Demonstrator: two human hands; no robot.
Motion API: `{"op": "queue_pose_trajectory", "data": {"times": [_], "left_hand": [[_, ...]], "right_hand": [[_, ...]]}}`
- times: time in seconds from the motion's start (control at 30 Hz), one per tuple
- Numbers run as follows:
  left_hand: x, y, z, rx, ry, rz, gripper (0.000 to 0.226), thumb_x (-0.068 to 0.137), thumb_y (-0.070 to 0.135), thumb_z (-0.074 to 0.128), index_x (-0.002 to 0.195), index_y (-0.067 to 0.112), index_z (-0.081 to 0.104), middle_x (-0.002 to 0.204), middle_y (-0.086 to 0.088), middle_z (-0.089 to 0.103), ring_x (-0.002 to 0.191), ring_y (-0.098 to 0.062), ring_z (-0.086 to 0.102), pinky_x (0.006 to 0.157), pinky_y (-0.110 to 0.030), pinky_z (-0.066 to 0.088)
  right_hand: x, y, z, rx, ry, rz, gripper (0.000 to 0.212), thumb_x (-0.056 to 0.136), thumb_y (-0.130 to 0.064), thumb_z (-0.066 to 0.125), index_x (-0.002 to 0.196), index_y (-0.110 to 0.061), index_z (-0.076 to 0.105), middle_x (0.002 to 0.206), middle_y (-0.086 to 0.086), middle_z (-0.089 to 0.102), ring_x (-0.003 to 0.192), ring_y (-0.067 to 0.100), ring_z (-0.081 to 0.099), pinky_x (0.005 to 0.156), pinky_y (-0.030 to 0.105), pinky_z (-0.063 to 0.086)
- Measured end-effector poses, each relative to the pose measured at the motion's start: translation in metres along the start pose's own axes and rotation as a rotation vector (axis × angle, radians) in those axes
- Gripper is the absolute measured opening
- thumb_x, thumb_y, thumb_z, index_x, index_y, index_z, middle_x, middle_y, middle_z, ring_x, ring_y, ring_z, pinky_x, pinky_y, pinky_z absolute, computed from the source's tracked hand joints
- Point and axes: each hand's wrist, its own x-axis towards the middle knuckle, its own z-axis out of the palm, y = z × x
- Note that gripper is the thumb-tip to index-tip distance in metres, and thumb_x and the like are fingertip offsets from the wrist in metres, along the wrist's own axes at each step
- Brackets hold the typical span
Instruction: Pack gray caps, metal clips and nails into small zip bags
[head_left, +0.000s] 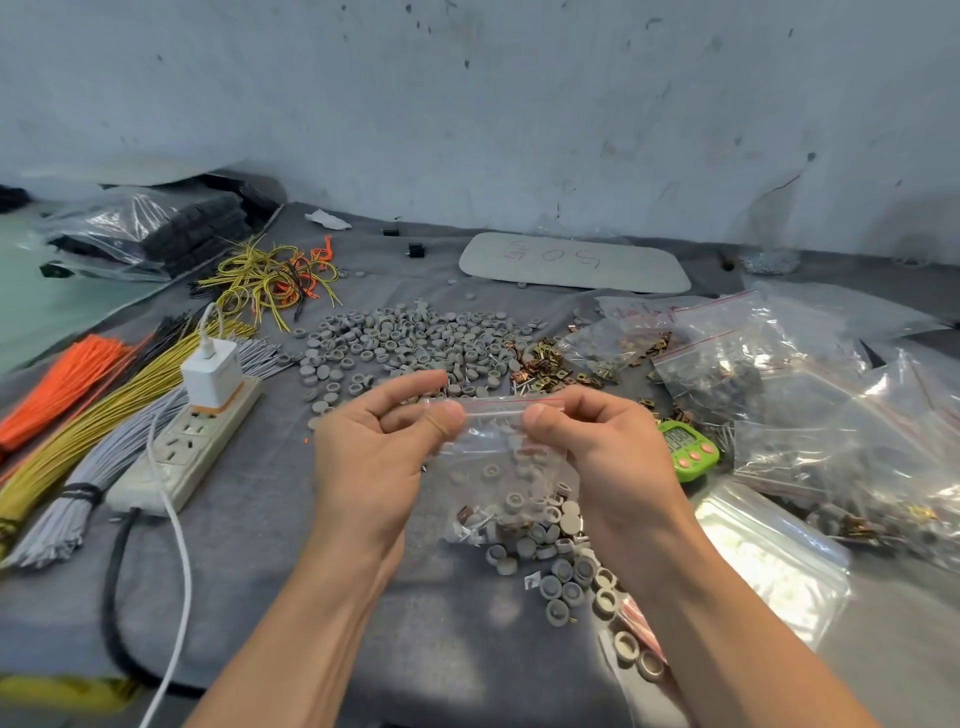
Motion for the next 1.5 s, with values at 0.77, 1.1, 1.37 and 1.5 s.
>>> {"op": "queue_pose_trajectory", "data": {"times": [0.77, 1.1, 1.37, 1.5], "left_hand": [[-0.002, -0.003, 0.008, -0.020, -0.065, -0.060, 0.031, 0.076, -0.009, 0.077, 0.096, 0.014, 0.079, 0.074, -0.010, 0.077, 0.060, -0.010, 0.069, 0.057, -0.017, 0.054], [0.000, 0.003, 0.016, -0.117, -0.038, -0.038, 0.026, 0.095, 0.000, 0.062, 0.091, 0.016, 0.082, 0.084, -0.012, 0.078, 0.071, -0.016, 0.072, 0.066, -0.025, 0.063], [0.002, 0.014, 0.063, -0.095, -0.070, 0.062, 0.026, 0.101, 0.002, 0.059, 0.115, 0.022, 0.070, 0.082, -0.011, 0.079, 0.073, -0.019, 0.077, 0.063, -0.022, 0.060], [-0.006, 0.007, 0.118, 0.082, -0.258, 0.079, 0.032, 0.103, 0.024, 0.062, 0.132, 0.035, 0.061, 0.103, 0.013, 0.079, 0.100, -0.003, 0.073, 0.089, -0.028, 0.059]], "right_hand": [[-0.004, 0.005, -0.003, -0.084, -0.070, -0.079, 0.016, 0.092, -0.011, 0.073, 0.080, -0.013, 0.083, 0.081, 0.016, 0.077, 0.073, 0.025, 0.073, 0.073, 0.033, 0.061], [-0.012, 0.002, -0.017, -0.276, -0.288, -0.069, 0.015, 0.090, -0.023, 0.075, 0.101, -0.030, 0.082, 0.098, -0.004, 0.080, 0.090, 0.009, 0.075, 0.077, 0.019, 0.055], [-0.028, -0.029, -0.083, -0.083, 0.089, -0.150, 0.027, 0.099, -0.003, 0.062, 0.081, -0.008, 0.082, 0.071, 0.018, 0.072, 0.063, 0.021, 0.061, 0.057, 0.024, 0.052], [-0.024, -0.059, -0.136, -0.084, 0.248, -0.148, 0.030, 0.099, -0.006, 0.062, 0.079, -0.013, 0.082, 0.069, 0.012, 0.072, 0.061, 0.015, 0.064, 0.056, 0.022, 0.053]]}}
